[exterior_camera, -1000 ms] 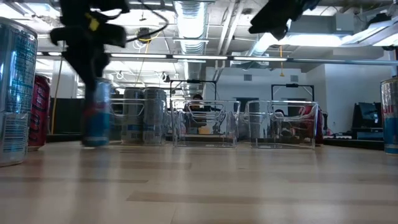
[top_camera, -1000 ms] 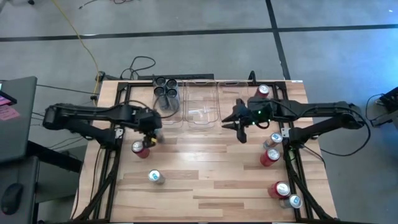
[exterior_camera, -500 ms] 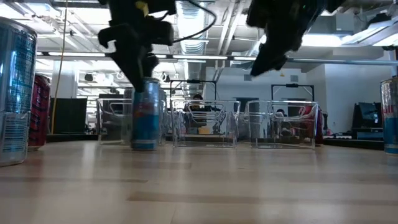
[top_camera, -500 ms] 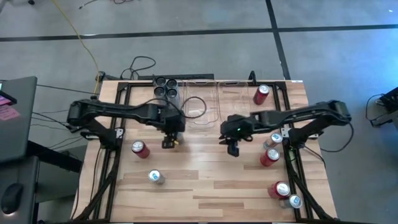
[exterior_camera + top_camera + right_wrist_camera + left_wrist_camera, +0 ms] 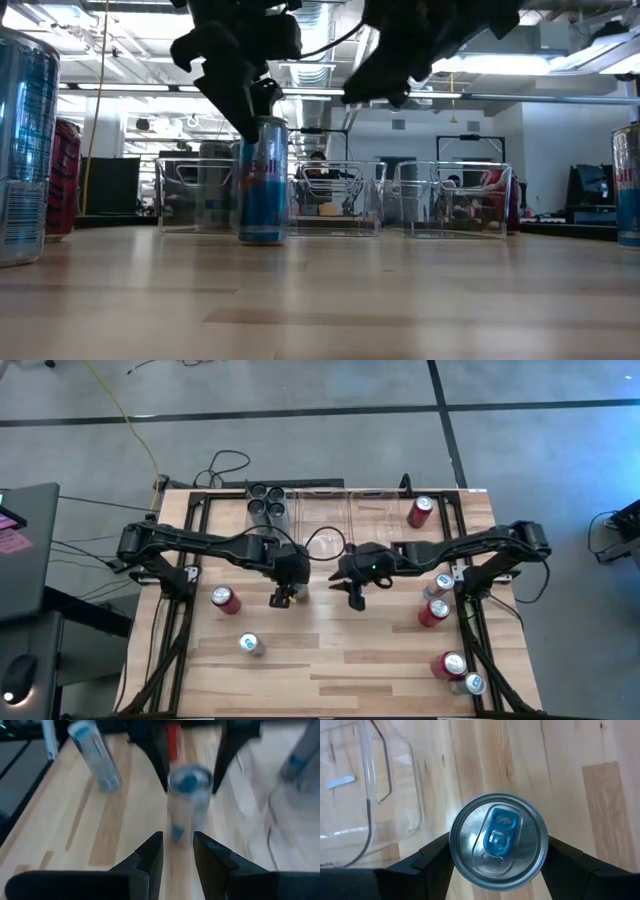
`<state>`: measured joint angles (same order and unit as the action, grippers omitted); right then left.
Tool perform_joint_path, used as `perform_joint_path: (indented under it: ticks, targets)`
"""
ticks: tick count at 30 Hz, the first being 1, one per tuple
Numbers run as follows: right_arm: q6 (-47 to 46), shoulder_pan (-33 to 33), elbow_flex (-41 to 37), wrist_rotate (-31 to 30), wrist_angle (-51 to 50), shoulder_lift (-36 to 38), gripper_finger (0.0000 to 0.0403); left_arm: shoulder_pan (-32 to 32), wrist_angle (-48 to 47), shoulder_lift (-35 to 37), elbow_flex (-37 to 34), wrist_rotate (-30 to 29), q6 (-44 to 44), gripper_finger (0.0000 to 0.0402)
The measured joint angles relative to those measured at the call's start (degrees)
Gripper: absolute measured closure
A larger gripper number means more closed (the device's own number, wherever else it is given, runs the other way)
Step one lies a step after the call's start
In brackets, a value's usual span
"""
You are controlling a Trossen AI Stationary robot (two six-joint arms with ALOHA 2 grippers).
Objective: Sort soda cans
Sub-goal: Put the blue soda can into the middle transparent bin
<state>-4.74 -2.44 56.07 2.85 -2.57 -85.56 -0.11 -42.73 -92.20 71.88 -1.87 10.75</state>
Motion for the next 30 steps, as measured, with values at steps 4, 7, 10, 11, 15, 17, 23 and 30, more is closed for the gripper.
perform_joint_path:
  ticks: [4,7,10,11,15,17,23,30]
  targets:
    - [5.0,-0.1,0.0,0.0,4.4,-0.8,0.0276,0.0,1.6,0.0,0.0,0.3,-0.1,0.0151]
    - [9.1,0.3,0.0,0.0,7.5,-2.5,0.0276,0.0,2.5,0.0,0.0,0.3,-0.7,0.0151]
    - [9.0,1.1,0.0,0.0,12.5,-4.8,0.0268,0.0,2.2,0.0,0.0,0.3,-0.8,0.0151]
    - [8.5,1.4,0.0,0.0,13.9,-5.7,0.0262,0.0,2.2,0.0,0.0,0.3,-0.8,0.0151]
    - [7.8,2.3,0.3,0.0,15.3,-8.2,0.0217,0.0,2.2,0.0,0.0,0.5,-1.1,0.0146]
    - [7.8,2.6,0.8,0.0,15.2,-8.5,0.0187,0.0,2.2,0.0,0.0,0.6,-1.8,0.0134]
    - [7.3,2.1,2.1,0.0,15.1,-8.2,0.0106,0.0,0.7,0.2,0.0,0.7,-2.7,0.0078]
    - [4.5,2.3,3.1,0.0,15.2,-8.3,0.0046,0.0,-2.2,0.7,0.0,0.7,-3.2,0.0053]
